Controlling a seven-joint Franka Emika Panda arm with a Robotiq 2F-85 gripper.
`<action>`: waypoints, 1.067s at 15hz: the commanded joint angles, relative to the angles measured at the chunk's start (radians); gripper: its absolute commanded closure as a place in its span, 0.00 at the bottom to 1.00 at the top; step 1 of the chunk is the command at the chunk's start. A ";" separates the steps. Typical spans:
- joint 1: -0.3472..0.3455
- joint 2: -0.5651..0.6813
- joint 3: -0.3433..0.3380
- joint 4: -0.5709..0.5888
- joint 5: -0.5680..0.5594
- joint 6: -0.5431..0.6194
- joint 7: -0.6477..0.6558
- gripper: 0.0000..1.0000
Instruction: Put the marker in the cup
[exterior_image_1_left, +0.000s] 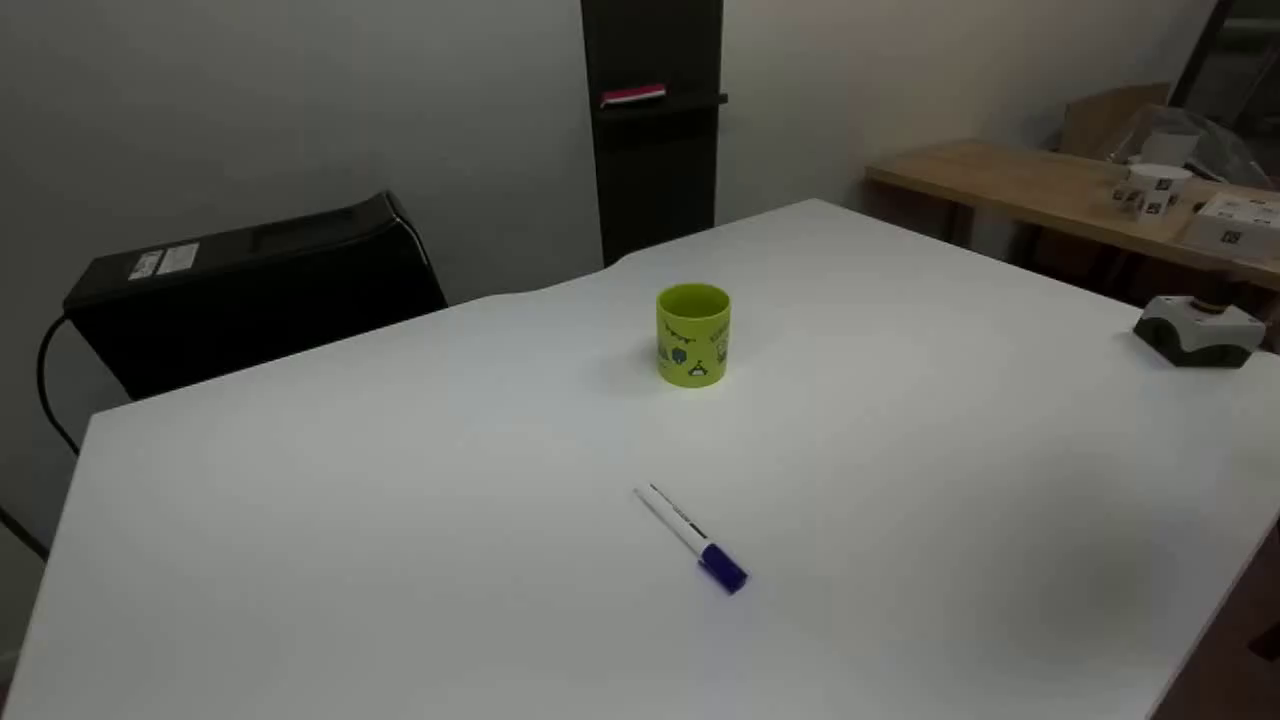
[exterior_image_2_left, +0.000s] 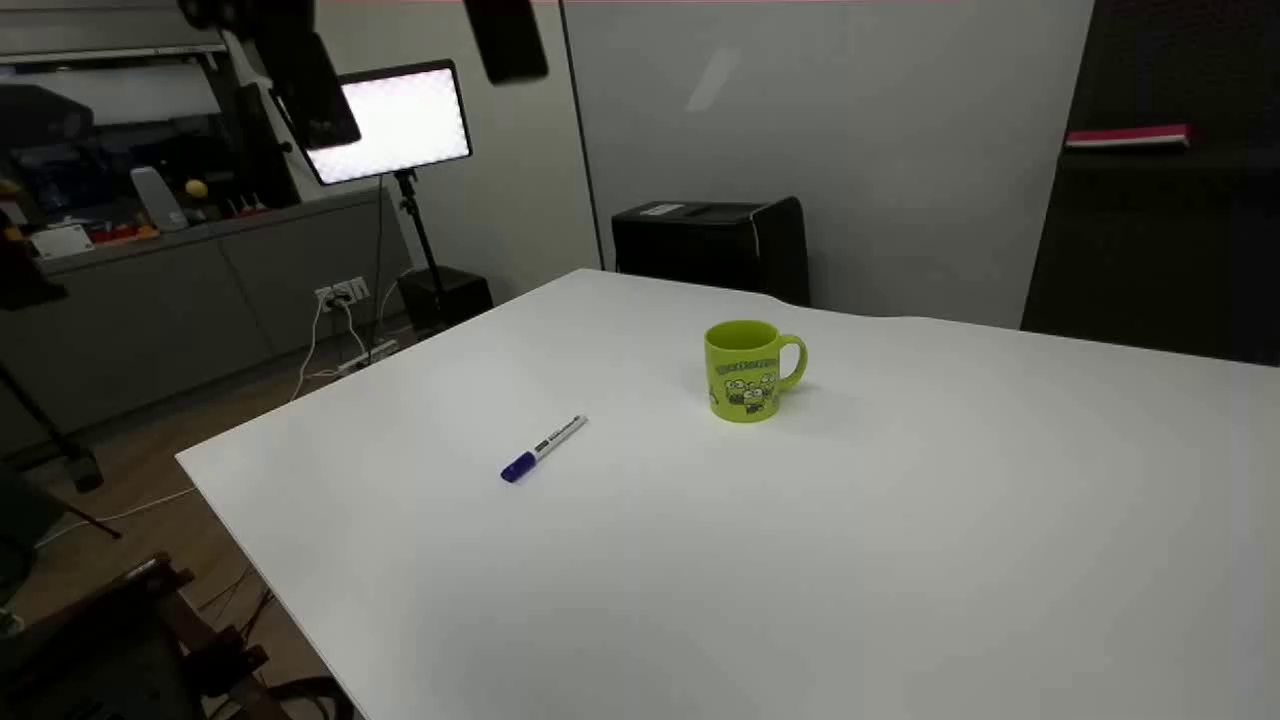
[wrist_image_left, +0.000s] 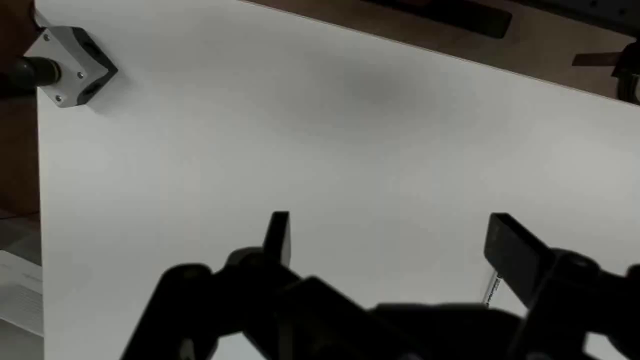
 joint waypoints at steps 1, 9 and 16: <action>0.006 0.000 -0.005 0.002 -0.003 -0.003 0.003 0.00; 0.006 -0.001 -0.005 0.002 -0.003 -0.003 0.003 0.00; 0.015 0.073 -0.010 0.013 0.014 0.077 0.020 0.00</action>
